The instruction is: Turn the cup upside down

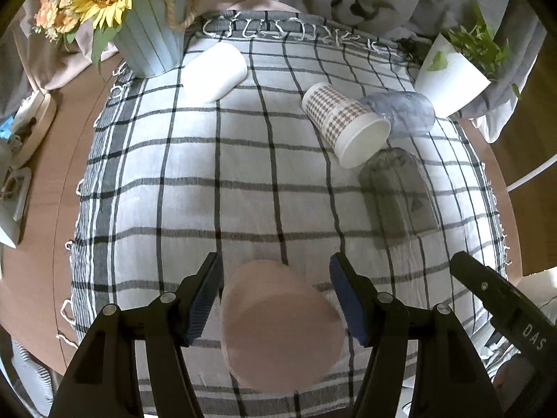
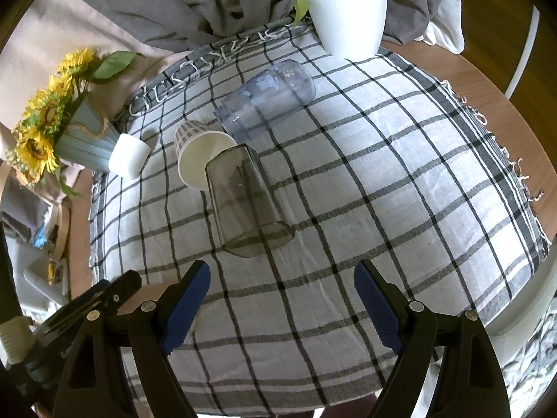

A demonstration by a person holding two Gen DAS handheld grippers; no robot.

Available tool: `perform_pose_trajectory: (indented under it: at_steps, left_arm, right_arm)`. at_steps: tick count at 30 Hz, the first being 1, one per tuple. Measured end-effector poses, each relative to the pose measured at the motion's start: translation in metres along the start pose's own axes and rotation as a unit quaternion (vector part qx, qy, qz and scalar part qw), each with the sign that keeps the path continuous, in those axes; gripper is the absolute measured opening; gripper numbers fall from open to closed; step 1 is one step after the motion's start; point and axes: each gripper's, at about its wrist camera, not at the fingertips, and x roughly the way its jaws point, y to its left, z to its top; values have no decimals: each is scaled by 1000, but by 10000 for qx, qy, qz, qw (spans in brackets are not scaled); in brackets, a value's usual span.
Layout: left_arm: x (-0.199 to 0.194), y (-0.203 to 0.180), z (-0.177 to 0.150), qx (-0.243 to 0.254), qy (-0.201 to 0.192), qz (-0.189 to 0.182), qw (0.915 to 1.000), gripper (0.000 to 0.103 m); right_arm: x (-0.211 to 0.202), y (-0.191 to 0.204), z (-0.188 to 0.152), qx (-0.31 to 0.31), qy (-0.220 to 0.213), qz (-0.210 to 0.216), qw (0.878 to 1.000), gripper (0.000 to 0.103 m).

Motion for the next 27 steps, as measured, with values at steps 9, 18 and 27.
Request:
perform_pose_trajectory:
  at_steps: [9,18,27]
  left_arm:
    - [2,3,-7,-108,-39,76,9999,62]
    - [0,-1,-9,-192,-224,340,9990,68]
    - [-32,-4,-23,-471,-899,607,9930,90]
  right_arm:
    - [1,-1,-2,-136,27,9,9999,85]
    - [-1,0,-2,-366,43,116,9993,85]
    - [-19,2,4,-797,-322,155,9962,90]
